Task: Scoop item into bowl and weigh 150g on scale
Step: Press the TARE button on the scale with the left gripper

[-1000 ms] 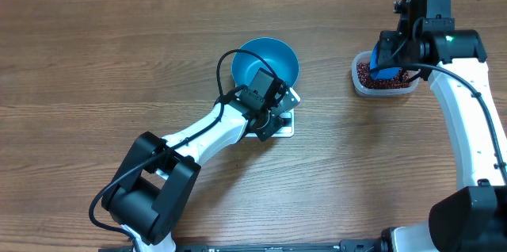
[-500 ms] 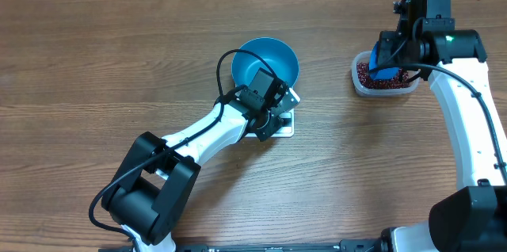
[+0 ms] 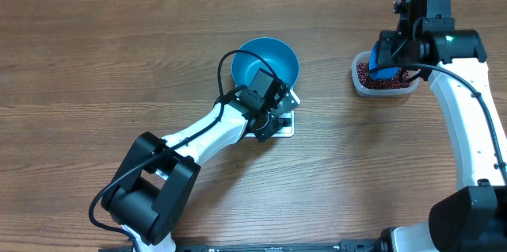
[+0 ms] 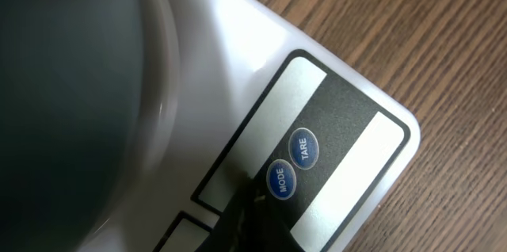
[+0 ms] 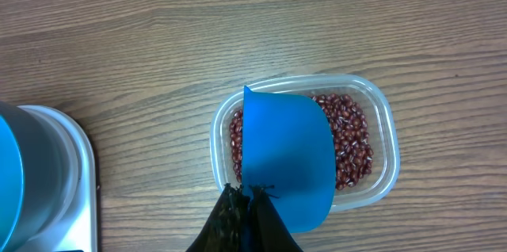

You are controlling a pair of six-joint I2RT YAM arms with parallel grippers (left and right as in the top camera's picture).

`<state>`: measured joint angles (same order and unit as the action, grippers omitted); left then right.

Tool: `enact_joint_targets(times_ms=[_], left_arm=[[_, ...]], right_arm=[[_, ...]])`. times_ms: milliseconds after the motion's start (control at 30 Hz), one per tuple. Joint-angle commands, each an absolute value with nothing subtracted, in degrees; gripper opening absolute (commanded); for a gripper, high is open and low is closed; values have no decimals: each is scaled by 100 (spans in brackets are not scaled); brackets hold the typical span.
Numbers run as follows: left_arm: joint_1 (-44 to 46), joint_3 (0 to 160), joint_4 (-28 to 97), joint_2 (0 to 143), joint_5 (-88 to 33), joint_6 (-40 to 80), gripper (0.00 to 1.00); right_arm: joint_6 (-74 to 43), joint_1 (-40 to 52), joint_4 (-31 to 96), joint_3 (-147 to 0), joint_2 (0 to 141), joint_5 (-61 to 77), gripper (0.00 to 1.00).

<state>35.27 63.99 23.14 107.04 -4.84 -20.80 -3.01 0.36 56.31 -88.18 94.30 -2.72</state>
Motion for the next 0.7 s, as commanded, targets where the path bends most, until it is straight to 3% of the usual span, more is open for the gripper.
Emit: enact_joint_targets(times_ms=[0,667], left_arm=[[3533,6180,2410,10940,-622,-2403,4],[3529,6112,2298,11100,-593,-2401,4]], right_arm=[[-318,25,5586,-9028,9389,-222,4],[-318,25,5590,-9028,9389,-222,4]])
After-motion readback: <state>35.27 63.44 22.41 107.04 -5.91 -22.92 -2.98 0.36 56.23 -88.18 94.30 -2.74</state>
